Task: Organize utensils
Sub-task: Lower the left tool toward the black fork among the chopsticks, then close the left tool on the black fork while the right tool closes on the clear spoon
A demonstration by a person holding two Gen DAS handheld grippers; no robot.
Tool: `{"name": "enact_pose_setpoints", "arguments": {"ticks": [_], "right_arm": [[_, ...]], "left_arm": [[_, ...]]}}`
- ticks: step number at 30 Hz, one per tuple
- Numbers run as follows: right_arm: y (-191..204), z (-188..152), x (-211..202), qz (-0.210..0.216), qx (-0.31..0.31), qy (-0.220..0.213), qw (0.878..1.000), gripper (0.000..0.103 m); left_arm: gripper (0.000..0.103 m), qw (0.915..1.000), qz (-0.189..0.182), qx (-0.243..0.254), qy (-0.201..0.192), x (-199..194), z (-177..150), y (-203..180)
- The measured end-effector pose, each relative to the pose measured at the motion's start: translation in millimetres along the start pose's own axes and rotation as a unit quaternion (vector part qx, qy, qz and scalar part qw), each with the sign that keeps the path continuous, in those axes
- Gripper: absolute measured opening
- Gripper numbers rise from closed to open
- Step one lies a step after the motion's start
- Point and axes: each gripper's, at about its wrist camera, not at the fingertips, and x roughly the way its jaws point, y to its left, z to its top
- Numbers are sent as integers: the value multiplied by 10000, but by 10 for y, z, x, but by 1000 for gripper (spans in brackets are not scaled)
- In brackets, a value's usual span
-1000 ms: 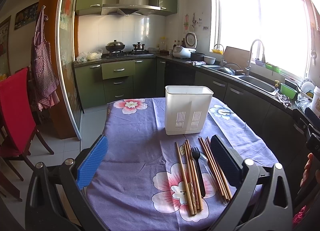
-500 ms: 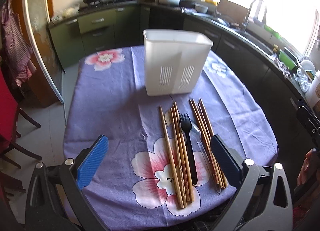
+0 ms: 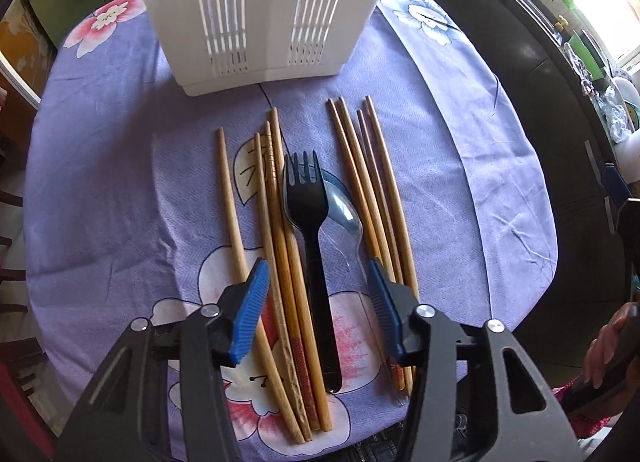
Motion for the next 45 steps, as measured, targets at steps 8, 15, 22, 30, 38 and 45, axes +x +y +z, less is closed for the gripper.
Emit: {"name": "enact_pose_setpoints", "arguments": {"ticks": [8, 15, 22, 30, 38, 45], "right_arm": [[-22, -12, -63, 63, 43, -47, 10000, 92], [-7, -23, -102, 79, -9, -80, 9999, 92], [-10, -8, -109, 87, -31, -79, 9999, 92], [-18, 1, -101, 89, -39, -72, 9999, 92], [62, -2, -74, 85, -195, -25, 9998, 91], [294, 21, 211, 244, -549, 545, 9967, 54]], "left_arm": [[24, 9995, 223, 159, 141, 122, 66, -119], [15, 9991, 345, 84, 213, 225, 161, -81], [15, 9991, 380, 111, 170, 284, 256, -116], [15, 9989, 377, 112, 268, 309, 198, -55], [10, 9991, 367, 144, 150, 311, 276, -83], [9, 9984, 91, -37, -553, -199, 151, 114]]}}
